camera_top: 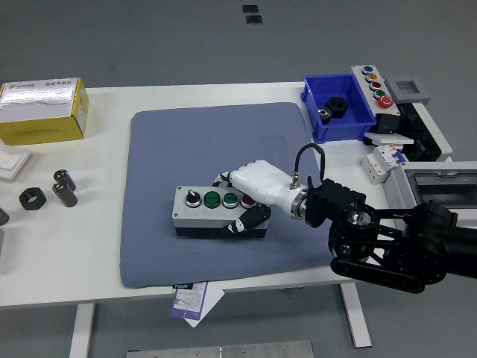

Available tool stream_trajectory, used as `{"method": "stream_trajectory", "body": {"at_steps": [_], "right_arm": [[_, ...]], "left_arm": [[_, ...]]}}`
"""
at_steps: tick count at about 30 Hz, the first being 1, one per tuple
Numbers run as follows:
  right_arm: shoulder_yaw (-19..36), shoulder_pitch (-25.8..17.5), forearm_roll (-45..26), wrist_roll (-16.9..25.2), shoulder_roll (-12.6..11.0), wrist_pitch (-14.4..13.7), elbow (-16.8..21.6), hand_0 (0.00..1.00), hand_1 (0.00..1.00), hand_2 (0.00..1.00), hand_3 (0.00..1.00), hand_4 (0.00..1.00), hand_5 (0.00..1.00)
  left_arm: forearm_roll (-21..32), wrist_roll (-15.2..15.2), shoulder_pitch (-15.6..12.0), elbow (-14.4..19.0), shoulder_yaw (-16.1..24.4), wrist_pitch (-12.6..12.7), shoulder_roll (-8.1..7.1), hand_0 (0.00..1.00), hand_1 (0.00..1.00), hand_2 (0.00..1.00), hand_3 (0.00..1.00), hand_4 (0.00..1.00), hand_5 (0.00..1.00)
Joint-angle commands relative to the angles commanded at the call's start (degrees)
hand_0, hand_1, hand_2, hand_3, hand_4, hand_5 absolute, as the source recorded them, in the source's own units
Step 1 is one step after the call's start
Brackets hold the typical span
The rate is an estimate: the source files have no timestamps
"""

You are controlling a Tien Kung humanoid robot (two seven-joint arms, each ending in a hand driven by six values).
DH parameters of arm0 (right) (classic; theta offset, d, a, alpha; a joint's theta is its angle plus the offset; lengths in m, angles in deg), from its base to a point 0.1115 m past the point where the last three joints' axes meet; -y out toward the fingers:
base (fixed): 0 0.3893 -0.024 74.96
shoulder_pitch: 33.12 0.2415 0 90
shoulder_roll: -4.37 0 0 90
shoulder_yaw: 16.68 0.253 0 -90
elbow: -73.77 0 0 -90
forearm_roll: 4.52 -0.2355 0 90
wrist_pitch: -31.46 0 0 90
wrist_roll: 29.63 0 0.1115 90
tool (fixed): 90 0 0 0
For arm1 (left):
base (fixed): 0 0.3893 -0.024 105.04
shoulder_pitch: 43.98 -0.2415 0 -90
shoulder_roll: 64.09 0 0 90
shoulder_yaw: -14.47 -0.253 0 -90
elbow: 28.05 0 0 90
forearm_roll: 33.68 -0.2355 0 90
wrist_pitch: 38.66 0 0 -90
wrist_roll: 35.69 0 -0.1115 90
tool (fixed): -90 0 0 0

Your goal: Pick up the button,place it on the desk,press the button,press the button

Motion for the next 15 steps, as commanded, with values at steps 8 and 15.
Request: {"method": "stream_trajectory", "body": {"at_steps": [8,15], "right_arm": [[1.3,-0.4,-7.2,1.7,-0.9,3.0,-0.4,0.924,0.851,0.881,0.881,0.648,0.072],[3.2,-0.6,-16.8,4.3,-2.2,6.6,0.0,0.953,0.882,0.916,0.923,0.694,0.121]], "left_arm": [[0.0,0.0,0.0,0.0,-0.1,0.0,-0.06,0.627,0.513,0.489,0.613,0.713,0.172],[-0.1,0.0,0.1,0.0,-0.1,0.0,-0.10,0.627,0.514,0.489,0.613,0.712,0.171]]}}
